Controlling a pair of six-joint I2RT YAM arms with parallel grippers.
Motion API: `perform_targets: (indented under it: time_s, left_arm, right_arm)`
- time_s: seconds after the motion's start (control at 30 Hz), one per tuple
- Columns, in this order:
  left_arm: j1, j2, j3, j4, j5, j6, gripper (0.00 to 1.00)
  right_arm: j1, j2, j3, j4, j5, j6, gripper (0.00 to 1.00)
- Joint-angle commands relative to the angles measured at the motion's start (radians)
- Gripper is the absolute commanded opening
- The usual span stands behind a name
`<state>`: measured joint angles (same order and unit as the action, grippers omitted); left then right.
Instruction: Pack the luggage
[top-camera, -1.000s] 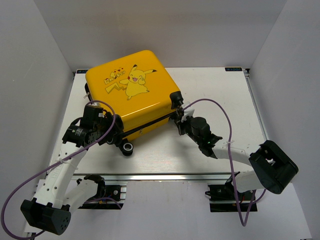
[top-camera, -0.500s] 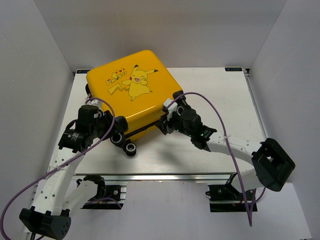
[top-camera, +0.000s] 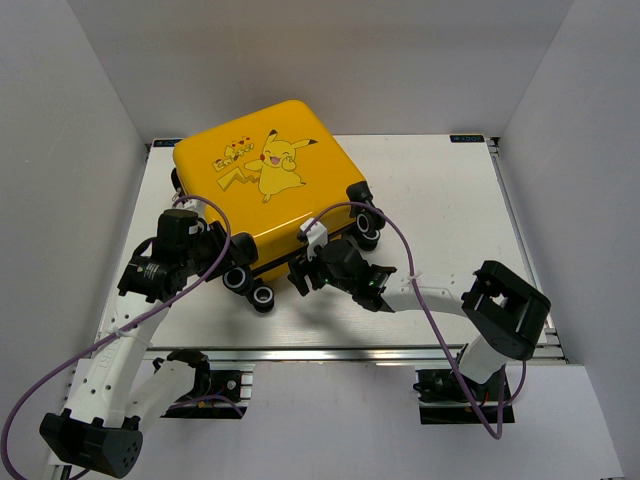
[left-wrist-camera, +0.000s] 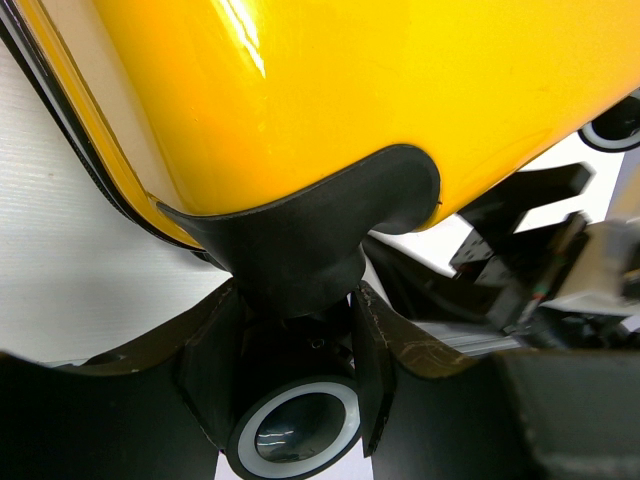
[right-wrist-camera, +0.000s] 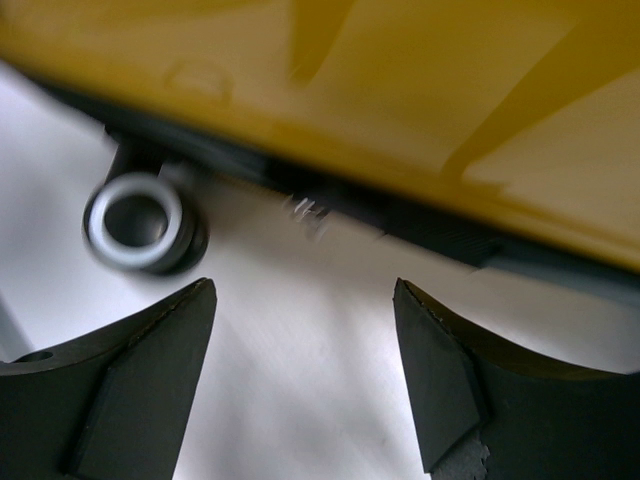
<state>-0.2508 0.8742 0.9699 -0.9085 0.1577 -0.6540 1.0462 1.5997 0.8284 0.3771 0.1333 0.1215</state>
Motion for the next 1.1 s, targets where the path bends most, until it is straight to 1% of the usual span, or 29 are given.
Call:
perform_targets:
  time_s: [0.0,0.1,0.13,0.17,0.2,0.23,0.27,0.33,0.4,0.43,0.47,0.53,0.57,0.6,0.63,0.67,0.7,0.77,0.8,0.93,1.07]
  left_arm:
    - [-0.011,-0.007,0.032,0.005,0.068,0.027,0.0]
    - [-0.011,-0.007,0.021,-0.007,0.068,0.03,0.0]
    - [-0.011,-0.009,0.021,-0.012,0.065,0.03,0.0]
    - [-0.011,-0.007,0.023,-0.019,0.062,0.03,0.03]
    - [-0.011,-0.004,0.026,-0.038,0.057,0.03,0.14]
    - [-0.011,-0.004,0.03,-0.047,0.049,0.03,0.37]
    - [-0.011,-0.004,0.038,-0.053,0.046,0.034,0.48]
    - [-0.011,-0.009,0.05,-0.076,0.037,0.036,0.68]
    - [-0.011,-0.015,0.059,-0.096,0.037,0.039,0.8]
    - [-0.011,-0.018,0.062,-0.104,0.036,0.04,0.87]
    - [-0.011,-0.02,0.07,-0.125,0.037,0.05,0.98]
    - [-0.011,-0.023,0.075,-0.156,0.031,0.06,0.98]
    - [-0.011,-0.021,0.076,-0.183,0.023,0.065,0.98]
    - [-0.011,-0.023,0.082,-0.191,0.019,0.068,0.98]
    - [-0.011,-0.021,0.088,-0.207,0.022,0.08,0.98]
    - [-0.011,-0.021,0.089,-0.207,0.022,0.082,0.98]
    - [-0.011,-0.015,0.09,-0.208,0.032,0.086,0.98]
    - [-0.011,-0.004,0.087,-0.21,0.049,0.091,0.98]
    - [-0.011,0.003,0.082,-0.204,0.061,0.094,0.98]
    - [-0.011,0.008,0.078,-0.198,0.104,0.083,0.98]
    - [-0.011,-0.001,0.07,-0.191,0.12,0.054,0.98]
  right_arm:
    - [0.009,0.009,0.009,0.195,0.138,0.112,0.77]
    - [0.014,0.063,0.024,0.271,0.166,0.136,0.77]
    - [0.012,0.074,0.034,0.275,0.151,0.138,0.76]
    - [0.014,0.088,0.047,0.272,0.161,0.157,0.75]
    - [0.017,0.112,0.076,0.263,0.167,0.168,0.71]
    - [0.018,0.123,0.093,0.231,0.179,0.188,0.7]
    - [0.02,0.134,0.106,0.215,0.19,0.21,0.69]
    - [0.032,0.154,0.132,0.195,0.225,0.251,0.65]
    - [0.037,0.158,0.127,0.219,0.262,0.289,0.63]
    - [0.038,0.155,0.111,0.241,0.294,0.296,0.63]
    - [0.043,0.154,0.101,0.285,0.308,0.302,0.61]
    - [0.052,0.151,0.087,0.325,0.342,0.294,0.58]
    - [0.054,0.149,0.089,0.351,0.348,0.285,0.5]
    - [0.054,0.154,0.09,0.361,0.353,0.277,0.46]
    - [0.06,0.152,0.097,0.37,0.38,0.268,0.22]
    - [0.06,0.152,0.097,0.37,0.381,0.268,0.22]
    - [0.058,0.151,0.095,0.367,0.39,0.267,0.12]
    - [0.063,0.148,0.091,0.359,0.413,0.265,0.02]
    - [0.063,0.14,0.084,0.355,0.423,0.268,0.0]
    - [0.066,0.121,0.066,0.306,0.456,0.247,0.0]
    - [0.063,0.106,0.035,0.302,0.451,0.215,0.0]
